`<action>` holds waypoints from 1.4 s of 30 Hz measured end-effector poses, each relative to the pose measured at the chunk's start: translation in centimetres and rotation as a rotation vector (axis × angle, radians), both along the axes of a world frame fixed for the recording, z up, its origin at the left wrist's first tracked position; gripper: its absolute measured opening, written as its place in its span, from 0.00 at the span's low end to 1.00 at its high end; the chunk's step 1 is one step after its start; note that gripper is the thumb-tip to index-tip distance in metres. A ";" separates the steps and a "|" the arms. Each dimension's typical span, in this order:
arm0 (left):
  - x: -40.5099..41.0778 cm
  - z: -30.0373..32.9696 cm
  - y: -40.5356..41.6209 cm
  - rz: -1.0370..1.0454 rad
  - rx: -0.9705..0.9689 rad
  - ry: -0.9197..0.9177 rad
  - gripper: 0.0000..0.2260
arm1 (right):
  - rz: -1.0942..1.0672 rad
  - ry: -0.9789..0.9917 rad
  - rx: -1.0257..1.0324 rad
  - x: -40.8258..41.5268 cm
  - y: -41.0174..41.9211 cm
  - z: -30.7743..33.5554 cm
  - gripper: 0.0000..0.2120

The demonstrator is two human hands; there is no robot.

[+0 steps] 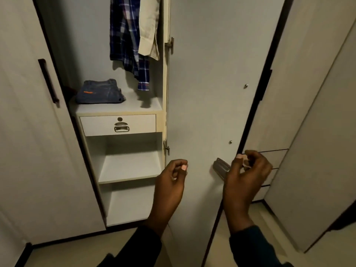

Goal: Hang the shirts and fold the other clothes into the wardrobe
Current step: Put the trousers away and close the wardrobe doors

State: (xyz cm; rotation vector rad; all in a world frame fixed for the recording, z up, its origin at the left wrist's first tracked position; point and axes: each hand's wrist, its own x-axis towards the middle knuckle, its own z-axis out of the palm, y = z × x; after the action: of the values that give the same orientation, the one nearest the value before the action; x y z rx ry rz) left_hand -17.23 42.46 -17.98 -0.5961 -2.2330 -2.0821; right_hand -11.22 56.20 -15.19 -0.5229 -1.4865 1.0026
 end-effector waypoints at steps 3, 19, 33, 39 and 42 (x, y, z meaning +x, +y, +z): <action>1.0 2.2 2.6 -0.033 0.014 0.039 0.09 | 0.154 -0.029 -0.218 -0.7 2.6 0.1 0.13; -2.2 7.6 4.0 -0.194 0.063 0.041 0.24 | 0.423 0.010 -0.207 -2.9 2.6 2.0 0.14; -8.9 6.1 -10.6 0.174 0.315 -0.058 0.33 | 1.052 -0.092 -0.049 -13.0 -14.1 2.9 0.06; -15.5 4.8 -18.5 0.422 0.159 0.196 0.14 | 1.213 -0.155 0.044 -20.4 -21.1 4.1 0.04; -20.0 4.2 -21.8 0.440 0.086 0.230 0.12 | 1.221 -0.163 0.081 -24.7 -24.1 4.3 0.04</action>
State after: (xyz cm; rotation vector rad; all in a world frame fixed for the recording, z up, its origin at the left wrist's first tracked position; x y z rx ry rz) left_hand -37.25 20.65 -13.81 -0.2849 -1.9238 -1.7789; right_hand -35.96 32.05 -10.90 0.4828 -1.9942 1.8214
